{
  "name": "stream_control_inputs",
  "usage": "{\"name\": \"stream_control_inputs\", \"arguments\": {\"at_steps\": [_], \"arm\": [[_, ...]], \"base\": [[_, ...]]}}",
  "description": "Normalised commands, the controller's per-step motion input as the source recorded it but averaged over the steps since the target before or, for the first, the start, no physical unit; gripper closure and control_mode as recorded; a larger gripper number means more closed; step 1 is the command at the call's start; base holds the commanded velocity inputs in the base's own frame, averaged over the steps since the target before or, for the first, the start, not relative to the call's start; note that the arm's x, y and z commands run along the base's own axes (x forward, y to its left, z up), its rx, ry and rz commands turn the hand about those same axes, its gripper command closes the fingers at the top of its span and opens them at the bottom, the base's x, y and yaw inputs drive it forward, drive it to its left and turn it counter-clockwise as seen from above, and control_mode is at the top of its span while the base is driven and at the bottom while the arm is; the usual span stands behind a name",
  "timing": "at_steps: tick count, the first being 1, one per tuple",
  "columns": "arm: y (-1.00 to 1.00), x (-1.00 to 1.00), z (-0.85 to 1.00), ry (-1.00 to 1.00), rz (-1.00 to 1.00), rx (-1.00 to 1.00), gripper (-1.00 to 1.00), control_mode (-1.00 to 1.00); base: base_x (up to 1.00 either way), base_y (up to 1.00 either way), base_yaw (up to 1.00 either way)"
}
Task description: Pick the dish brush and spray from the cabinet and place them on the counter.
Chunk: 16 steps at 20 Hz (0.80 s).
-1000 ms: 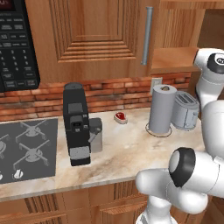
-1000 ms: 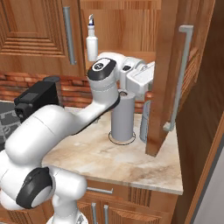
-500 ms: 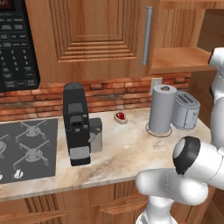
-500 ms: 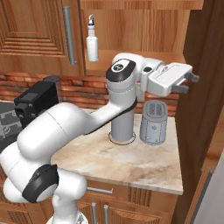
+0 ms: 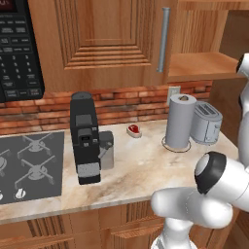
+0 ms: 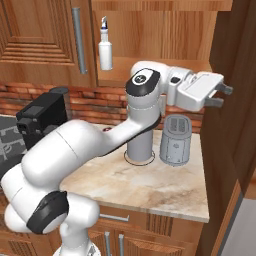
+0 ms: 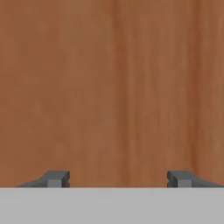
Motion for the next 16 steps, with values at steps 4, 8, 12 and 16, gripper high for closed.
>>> {"name": "stream_control_inputs", "arguments": {"at_steps": [4,8,12,16], "arm": [[0.17,-0.42,0.00,0.00,0.04,0.00,-1.00,-1.00],[0.24,-0.55,0.04,-0.01,0.03,-0.01,-1.00,-1.00],[0.33,-0.59,0.07,-0.01,0.05,-0.03,-1.00,-1.00],[0.45,-0.50,0.05,0.00,0.06,-0.05,-1.00,-1.00]], "base": [[0.00,0.00,0.00],[0.00,0.00,0.00],[0.00,0.00,0.00],[0.00,0.00,0.00]]}}
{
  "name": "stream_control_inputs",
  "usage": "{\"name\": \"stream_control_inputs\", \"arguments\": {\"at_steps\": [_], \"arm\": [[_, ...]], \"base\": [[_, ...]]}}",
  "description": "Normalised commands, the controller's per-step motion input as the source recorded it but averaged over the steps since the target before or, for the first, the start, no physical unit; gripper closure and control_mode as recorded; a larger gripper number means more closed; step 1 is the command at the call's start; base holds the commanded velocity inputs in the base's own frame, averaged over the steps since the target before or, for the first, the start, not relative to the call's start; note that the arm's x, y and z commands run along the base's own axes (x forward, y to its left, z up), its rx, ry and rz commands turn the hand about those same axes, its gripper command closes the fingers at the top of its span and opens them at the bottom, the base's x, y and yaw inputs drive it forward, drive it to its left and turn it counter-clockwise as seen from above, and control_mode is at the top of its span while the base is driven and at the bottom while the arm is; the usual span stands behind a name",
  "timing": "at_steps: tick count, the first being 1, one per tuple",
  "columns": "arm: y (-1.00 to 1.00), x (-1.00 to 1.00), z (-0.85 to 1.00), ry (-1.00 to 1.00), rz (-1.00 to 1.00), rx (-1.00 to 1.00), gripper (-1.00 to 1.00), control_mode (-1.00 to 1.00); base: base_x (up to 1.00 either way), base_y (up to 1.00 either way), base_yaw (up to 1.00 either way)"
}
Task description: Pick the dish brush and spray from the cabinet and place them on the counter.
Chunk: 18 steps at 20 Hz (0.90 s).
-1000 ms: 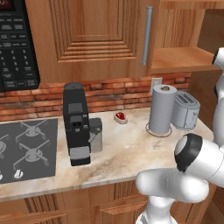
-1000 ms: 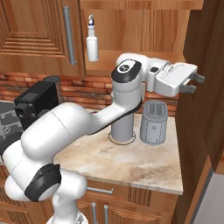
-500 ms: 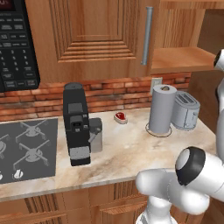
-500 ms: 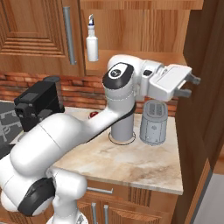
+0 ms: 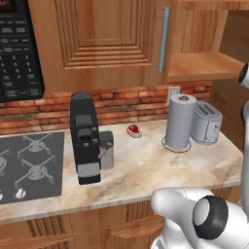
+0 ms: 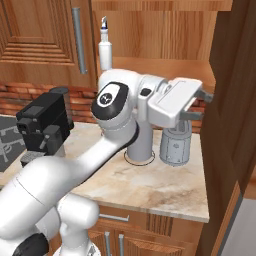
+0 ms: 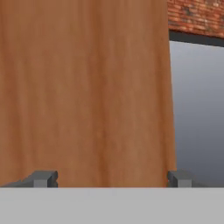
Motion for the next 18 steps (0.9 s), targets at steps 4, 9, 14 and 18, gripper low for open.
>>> {"name": "stream_control_inputs", "arguments": {"at_steps": [4,9,14,18], "arm": [[0.54,-0.42,0.02,0.00,0.07,-0.05,-1.00,-1.00],[0.54,-0.41,0.04,0.00,0.09,-0.04,-1.00,-1.00],[0.55,-0.37,0.05,0.02,0.12,-0.04,-1.00,-1.00],[0.49,-0.33,0.03,0.04,0.17,-0.04,-1.00,-1.00]], "base": [[0.00,0.00,0.00],[0.00,0.00,0.00],[0.00,0.00,0.00],[0.00,0.00,0.00]]}}
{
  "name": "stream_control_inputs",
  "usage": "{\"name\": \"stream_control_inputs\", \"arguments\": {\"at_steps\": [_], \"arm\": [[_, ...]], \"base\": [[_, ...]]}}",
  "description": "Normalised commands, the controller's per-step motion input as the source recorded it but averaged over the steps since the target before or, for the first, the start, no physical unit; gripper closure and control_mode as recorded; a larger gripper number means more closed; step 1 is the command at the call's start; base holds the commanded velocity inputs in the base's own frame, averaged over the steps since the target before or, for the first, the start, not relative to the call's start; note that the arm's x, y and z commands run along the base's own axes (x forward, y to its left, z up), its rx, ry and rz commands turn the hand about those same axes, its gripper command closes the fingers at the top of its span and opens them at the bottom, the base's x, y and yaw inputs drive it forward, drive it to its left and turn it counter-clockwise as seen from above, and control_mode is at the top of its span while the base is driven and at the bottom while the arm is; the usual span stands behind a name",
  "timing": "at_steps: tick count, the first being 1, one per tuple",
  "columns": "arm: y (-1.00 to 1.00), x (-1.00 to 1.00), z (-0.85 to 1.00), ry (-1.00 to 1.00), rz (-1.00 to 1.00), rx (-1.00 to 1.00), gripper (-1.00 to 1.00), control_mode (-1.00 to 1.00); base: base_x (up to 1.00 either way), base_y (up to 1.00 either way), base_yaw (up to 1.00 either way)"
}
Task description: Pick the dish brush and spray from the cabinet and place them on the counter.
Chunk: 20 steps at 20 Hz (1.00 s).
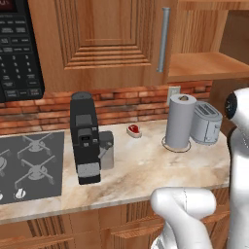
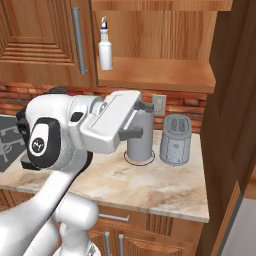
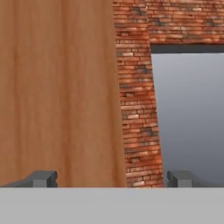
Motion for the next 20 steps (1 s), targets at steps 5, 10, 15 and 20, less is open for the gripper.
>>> {"name": "stream_control_inputs", "arguments": {"at_steps": [5,10,15,20], "arm": [[0.48,-0.25,0.00,0.05,0.23,-0.03,-1.00,-1.00],[0.46,-0.19,0.00,0.05,0.28,-0.03,-1.00,-1.00],[0.46,-0.07,0.00,0.05,0.32,-0.02,-1.00,-1.00],[0.49,-0.01,0.01,0.03,0.32,-0.02,-1.00,-1.00]], "base": [[0.00,0.00,0.00],[0.00,0.00,0.00],[0.00,0.00,0.00],[0.00,0.00,0.00]]}}
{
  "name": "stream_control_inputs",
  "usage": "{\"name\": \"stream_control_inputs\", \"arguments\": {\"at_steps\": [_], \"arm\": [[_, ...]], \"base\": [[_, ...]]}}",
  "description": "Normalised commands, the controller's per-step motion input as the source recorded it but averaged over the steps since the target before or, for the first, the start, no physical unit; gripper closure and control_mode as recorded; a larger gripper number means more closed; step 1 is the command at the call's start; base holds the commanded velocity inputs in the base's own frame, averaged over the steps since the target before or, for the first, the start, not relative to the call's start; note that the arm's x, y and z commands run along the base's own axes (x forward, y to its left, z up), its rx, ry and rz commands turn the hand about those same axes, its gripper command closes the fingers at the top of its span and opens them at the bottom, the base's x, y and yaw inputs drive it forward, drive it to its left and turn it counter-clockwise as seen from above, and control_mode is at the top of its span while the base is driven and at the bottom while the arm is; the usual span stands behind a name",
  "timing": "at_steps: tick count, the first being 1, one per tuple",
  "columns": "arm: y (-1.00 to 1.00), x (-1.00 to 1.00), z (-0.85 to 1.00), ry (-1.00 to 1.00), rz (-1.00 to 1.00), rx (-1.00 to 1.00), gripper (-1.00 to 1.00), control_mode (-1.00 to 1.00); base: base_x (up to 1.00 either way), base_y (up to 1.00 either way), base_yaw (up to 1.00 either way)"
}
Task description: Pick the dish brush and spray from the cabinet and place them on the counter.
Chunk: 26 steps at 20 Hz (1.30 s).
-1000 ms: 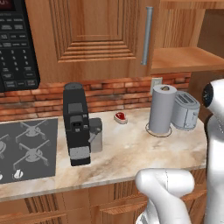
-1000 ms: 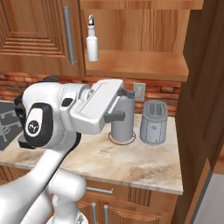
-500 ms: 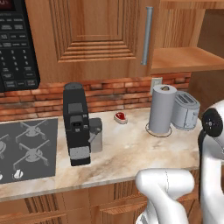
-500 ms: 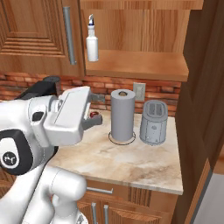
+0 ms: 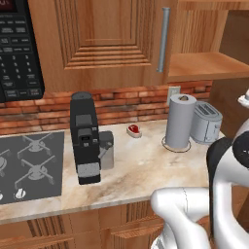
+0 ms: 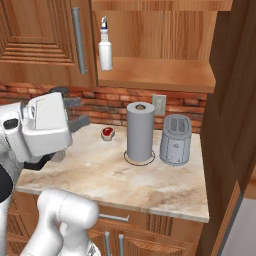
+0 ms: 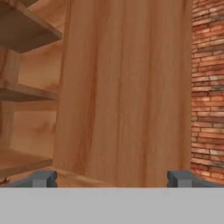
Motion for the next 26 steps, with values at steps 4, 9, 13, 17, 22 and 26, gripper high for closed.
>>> {"name": "stream_control_inputs", "arguments": {"at_steps": [4,9,13,17,22,26], "arm": [[0.49,0.00,0.00,0.00,0.30,-0.01,-1.00,-1.00],[0.39,0.10,0.00,0.00,0.28,0.00,-1.00,-1.00],[0.37,0.21,0.00,-0.03,0.26,0.00,-1.00,-1.00],[0.39,0.28,0.00,-0.04,0.26,0.00,-1.00,-1.00],[0.33,0.34,0.00,-0.06,0.24,0.00,-1.00,-1.00],[0.27,0.40,0.00,-0.08,0.19,0.00,-1.00,-1.00]], "base": [[0.00,0.00,0.00],[0.00,0.00,0.00],[0.00,0.00,0.00],[0.00,0.00,0.00],[0.00,0.00,0.00],[0.00,0.00,0.00]]}}
